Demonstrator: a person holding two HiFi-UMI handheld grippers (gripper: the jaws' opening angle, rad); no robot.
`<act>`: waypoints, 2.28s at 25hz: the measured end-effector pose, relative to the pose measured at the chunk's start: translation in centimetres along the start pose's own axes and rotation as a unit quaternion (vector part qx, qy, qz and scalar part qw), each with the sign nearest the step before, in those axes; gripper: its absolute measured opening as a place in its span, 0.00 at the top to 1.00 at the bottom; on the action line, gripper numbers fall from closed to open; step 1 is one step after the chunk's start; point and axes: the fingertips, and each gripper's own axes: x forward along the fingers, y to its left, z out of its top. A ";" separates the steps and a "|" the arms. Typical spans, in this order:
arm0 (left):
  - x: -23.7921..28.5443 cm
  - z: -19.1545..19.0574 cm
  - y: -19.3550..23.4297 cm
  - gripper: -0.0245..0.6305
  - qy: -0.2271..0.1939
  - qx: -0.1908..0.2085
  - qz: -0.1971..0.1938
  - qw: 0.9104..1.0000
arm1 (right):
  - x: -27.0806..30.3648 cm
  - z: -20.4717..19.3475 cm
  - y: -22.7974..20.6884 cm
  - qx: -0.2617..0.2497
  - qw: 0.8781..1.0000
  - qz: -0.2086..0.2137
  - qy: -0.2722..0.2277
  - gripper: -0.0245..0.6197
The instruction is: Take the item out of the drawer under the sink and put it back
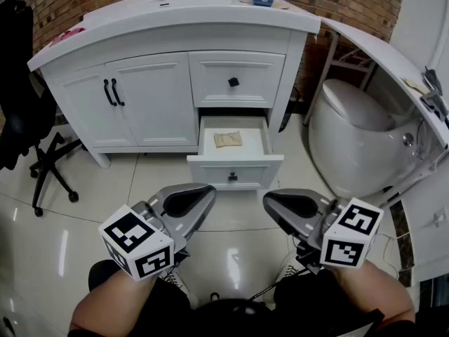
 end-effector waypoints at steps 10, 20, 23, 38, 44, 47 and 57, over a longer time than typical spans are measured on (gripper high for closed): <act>1.7 0.1 3.2 0.95 0.002 0.004 0.012 1.000 | 1.5 0.5 -3.7 0.016 1.000 -0.021 -0.005 0.96; 3.9 -0.1 7.3 0.95 0.002 0.006 0.035 0.999 | 2.7 1.2 -8.6 0.019 0.998 -0.051 -0.011 0.96; 4.5 -0.4 8.1 0.95 0.006 0.003 0.033 0.999 | 3.1 0.9 -9.8 0.026 0.998 -0.054 -0.005 0.96; 4.8 -0.4 8.1 0.95 0.008 -0.005 0.030 1.000 | 3.8 0.6 -10.4 0.000 0.998 -0.059 0.015 0.96; 4.7 -0.1 8.3 0.95 0.004 0.005 0.034 0.999 | 4.0 1.8 -10.8 -0.069 0.994 -0.070 0.056 0.94; 4.5 0.0 8.5 0.95 0.001 0.004 0.036 0.999 | 4.9 2.5 -11.7 -0.098 0.990 -0.061 0.085 0.84; 4.6 -0.8 9.0 0.95 0.011 -0.002 0.035 0.999 | 12.3 3.1 -17.4 -0.225 0.957 -0.061 0.174 0.82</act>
